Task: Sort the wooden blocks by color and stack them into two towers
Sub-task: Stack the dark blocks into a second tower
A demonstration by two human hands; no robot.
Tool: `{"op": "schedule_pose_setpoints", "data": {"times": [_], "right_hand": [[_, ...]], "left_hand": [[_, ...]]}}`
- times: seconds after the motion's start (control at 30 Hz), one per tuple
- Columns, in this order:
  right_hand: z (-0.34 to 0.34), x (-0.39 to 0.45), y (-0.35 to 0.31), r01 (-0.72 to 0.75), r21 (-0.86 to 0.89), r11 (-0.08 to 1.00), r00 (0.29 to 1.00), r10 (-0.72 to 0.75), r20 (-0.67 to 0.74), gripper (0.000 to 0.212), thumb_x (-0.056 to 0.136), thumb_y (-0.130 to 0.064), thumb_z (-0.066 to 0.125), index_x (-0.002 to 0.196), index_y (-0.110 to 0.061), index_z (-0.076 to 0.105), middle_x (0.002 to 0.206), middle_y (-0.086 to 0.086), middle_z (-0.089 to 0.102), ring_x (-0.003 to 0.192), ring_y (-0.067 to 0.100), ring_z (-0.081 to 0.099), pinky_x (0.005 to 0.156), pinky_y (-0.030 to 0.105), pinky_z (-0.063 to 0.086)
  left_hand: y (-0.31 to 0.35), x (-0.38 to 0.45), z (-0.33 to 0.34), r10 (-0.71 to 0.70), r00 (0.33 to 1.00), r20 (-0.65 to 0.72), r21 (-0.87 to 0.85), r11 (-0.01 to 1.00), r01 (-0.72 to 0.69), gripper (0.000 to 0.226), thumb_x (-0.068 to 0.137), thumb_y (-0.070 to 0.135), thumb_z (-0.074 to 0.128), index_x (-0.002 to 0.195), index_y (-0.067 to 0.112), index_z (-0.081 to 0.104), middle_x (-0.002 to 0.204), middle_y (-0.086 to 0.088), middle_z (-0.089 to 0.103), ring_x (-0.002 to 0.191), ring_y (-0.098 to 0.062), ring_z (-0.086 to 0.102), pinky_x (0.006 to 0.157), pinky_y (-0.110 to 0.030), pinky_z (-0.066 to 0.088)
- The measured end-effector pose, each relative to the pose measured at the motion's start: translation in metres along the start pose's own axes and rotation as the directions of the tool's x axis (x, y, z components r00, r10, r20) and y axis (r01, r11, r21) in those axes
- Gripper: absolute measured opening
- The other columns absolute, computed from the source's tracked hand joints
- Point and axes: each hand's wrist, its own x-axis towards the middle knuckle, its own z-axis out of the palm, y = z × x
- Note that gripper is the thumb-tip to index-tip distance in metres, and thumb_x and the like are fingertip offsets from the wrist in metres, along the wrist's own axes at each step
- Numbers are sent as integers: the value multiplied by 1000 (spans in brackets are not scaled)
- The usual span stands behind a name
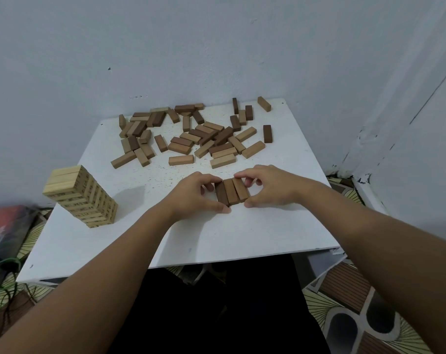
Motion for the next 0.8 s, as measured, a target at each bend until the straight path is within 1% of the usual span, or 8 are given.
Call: {"op": "schedule_pose_setpoints", "data": {"times": [0.1, 0.17, 0.33, 0.4, 0.47, 0.53, 0.63, 0.8], "right_hand": [[-3, 12, 1, 8, -16, 1000, 1000, -8, -19, 70, 69, -51, 88, 130, -48, 55, 115, -22, 52, 117, 10, 45, 105, 44, 45], [-3, 15, 1, 11, -26, 1000, 1000, -11, -28, 70, 66, -52, 90, 126, -47, 55, 117, -21, 51, 119, 11, 42, 106, 44, 43], [-2, 13, -1, 24, -57, 998, 999, -26, -39, 78, 66, -54, 90, 135, -44, 53, 123, -20, 53, 120, 11, 42, 107, 42, 39], [-1, 13, -1, 31, -95, 995, 997, -38, -67, 75, 67, -57, 87, 134, -45, 56, 120, -20, 53, 120, 12, 43, 107, 42, 37], [1, 11, 0, 37, -134, 990, 994, -50, -98, 71, 68, -60, 85, 132, -46, 57, 119, -20, 52, 120, 12, 42, 105, 39, 32], [5, 8, 3, 41, -152, 987, 991, -60, -123, 69, 70, -61, 83, 132, -47, 57, 120, -18, 50, 121, 13, 40, 102, 36, 23], [5, -4, 8, 32, -164, 986, 989, -54, -135, 69, 70, -62, 82, 132, -47, 55, 122, -15, 49, 121, 13, 37, 104, 34, 15], [-13, -42, 35, -31, -219, 975, 991, 2, -131, 66, 71, -65, 77, 130, -52, 50, 119, -15, 45, 119, 15, 34, 109, 38, 12]], "left_hand": [[2, 4, 0, 6, 1000, 13, 2, 1000, -6, 78, 60, 51, 97, 131, 38, 67, 109, 11, 59, 92, -5, 55, 77, -22, 41], [1, 5, -1, 6, 1000, 29, -6, 1000, -6, 76, 61, 50, 98, 130, 39, 67, 108, 11, 58, 92, -6, 55, 80, -23, 42], [-1, 8, -1, 11, 999, 43, -17, 1000, -10, 72, 61, 50, 98, 126, 41, 67, 107, 10, 58, 89, -5, 53, 78, -23, 41], [0, 9, 0, 19, 999, 30, -14, 1000, -18, 70, 61, 51, 97, 124, 42, 68, 107, 10, 58, 88, -4, 53, 78, -23, 41], [1, 10, 3, 23, 1000, 19, 3, 1000, -23, 73, 56, 61, 95, 121, 44, 68, 107, 12, 58, 92, -4, 54, 84, -30, 45], [3, 12, 6, 29, 999, 15, 33, 999, -30, 79, 47, 74, 85, 119, 48, 67, 106, 15, 58, 96, -3, 54, 95, -40, 47], [11, 14, 14, 58, 998, 15, 78, 995, -59, 78, 46, 79, 80, 117, 50, 66, 106, 18, 57, 101, -2, 51, 102, -45, 41], [49, 17, 45, 145, 989, 35, 149, 978, -148, 73, 53, 79, 75, 119, 50, 64, 106, 17, 56, 110, -11, 48, 95, -38, 25]]}}
